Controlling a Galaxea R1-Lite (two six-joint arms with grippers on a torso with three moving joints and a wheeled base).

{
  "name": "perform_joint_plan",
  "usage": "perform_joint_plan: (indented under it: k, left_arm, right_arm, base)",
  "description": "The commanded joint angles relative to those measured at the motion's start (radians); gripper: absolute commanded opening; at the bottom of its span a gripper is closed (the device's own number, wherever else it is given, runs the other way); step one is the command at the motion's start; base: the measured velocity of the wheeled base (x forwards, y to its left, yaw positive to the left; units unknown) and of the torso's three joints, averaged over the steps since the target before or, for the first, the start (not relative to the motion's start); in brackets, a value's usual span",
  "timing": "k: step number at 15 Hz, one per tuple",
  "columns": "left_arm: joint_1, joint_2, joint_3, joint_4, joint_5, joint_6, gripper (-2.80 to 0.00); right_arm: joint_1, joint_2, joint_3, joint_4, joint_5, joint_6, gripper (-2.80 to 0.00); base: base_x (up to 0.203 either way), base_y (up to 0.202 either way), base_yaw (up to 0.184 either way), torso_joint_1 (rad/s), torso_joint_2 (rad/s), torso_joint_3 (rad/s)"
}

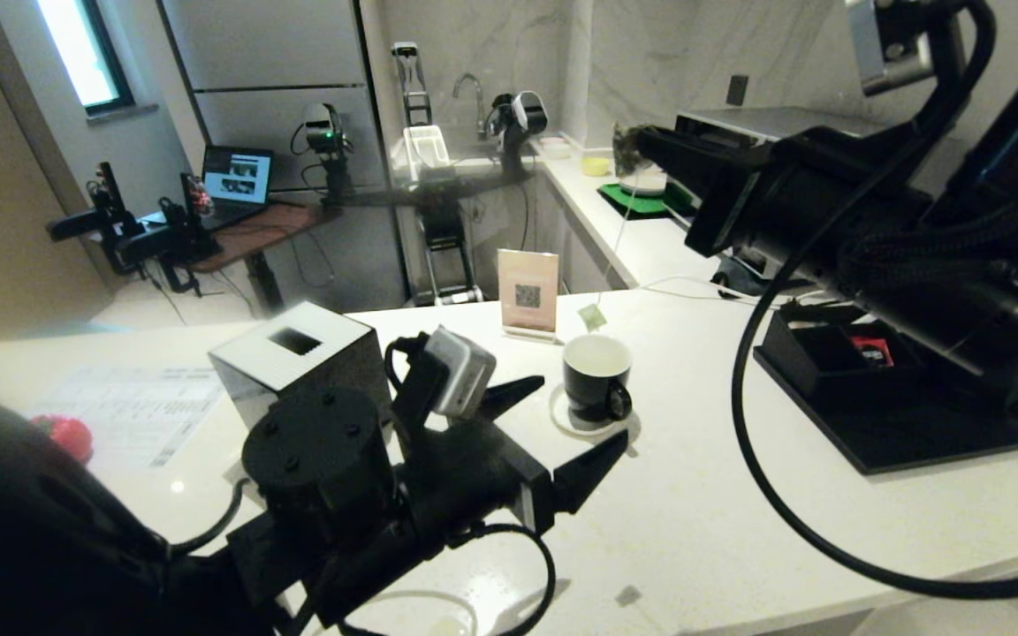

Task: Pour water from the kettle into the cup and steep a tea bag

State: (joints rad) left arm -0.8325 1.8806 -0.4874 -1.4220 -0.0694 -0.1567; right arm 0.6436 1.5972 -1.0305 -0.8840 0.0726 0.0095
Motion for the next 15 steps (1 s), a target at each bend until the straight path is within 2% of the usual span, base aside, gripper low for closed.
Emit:
perform_joint_plan:
  k: [1, 10, 15]
  left_arm:
    - [-0.019, 0.013, 0.070, -0.067, 0.004, -0.009, 0.00]
    - [-0.013, 0.011, -0.008, -0.070, 0.002, 0.013, 0.00]
    - [-0.007, -0.020, -0.007, -0.071, 0.002, 0.031, 0.00]
  right_arm:
    - [0.003, 0.000, 0.005, -0.012, 0.001, 0.017, -2.80]
    - [0.044, 0.000, 0.004, -0.009, 0.002, 0.021, -2.80]
    - [0.081, 0.000, 0.006, -0.008, 0.001, 0.021, -2.80]
  base:
    - [0.000, 0.000, 0.000, 0.000, 0.00, 0.000]
    - [0.000, 0.000, 0.000, 0.000, 0.00, 0.000]
    - [0.000, 0.000, 0.000, 0.000, 0.00, 0.000]
